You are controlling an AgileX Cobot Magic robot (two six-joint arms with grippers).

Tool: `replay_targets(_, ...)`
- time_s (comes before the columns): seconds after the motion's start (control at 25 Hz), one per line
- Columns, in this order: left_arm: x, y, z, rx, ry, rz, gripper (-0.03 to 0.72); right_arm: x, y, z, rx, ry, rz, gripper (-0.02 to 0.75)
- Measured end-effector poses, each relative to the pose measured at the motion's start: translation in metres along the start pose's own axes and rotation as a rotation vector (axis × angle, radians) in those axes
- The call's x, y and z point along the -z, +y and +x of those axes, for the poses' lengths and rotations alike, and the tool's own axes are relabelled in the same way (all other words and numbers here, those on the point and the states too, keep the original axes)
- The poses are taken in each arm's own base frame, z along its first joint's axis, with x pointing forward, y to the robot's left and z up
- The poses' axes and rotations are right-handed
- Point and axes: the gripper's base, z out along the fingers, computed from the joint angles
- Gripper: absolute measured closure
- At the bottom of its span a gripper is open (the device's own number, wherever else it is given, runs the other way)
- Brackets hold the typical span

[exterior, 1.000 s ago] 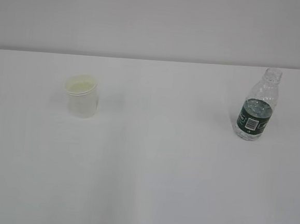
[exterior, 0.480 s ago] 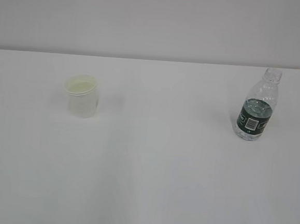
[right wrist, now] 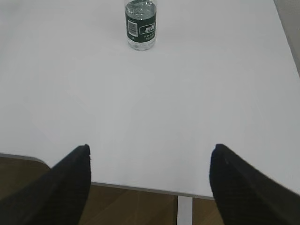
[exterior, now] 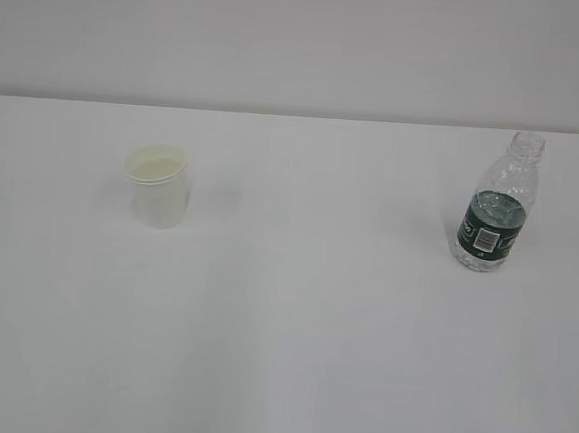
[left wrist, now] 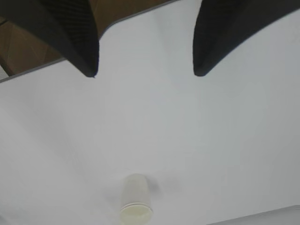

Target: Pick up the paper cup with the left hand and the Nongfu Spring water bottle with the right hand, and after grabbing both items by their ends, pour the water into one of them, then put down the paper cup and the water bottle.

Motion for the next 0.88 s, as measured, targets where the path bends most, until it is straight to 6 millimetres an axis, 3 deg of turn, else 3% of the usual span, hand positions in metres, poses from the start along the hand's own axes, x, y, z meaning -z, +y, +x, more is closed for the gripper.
replay_targets(0.88, 0.0, -0.001, -0.0002, 0.006, -0.002, 0.01, 0.238, -0.0013, -0.0014, -0.0015, 0.006, -0.02, 0.017, 0.15)
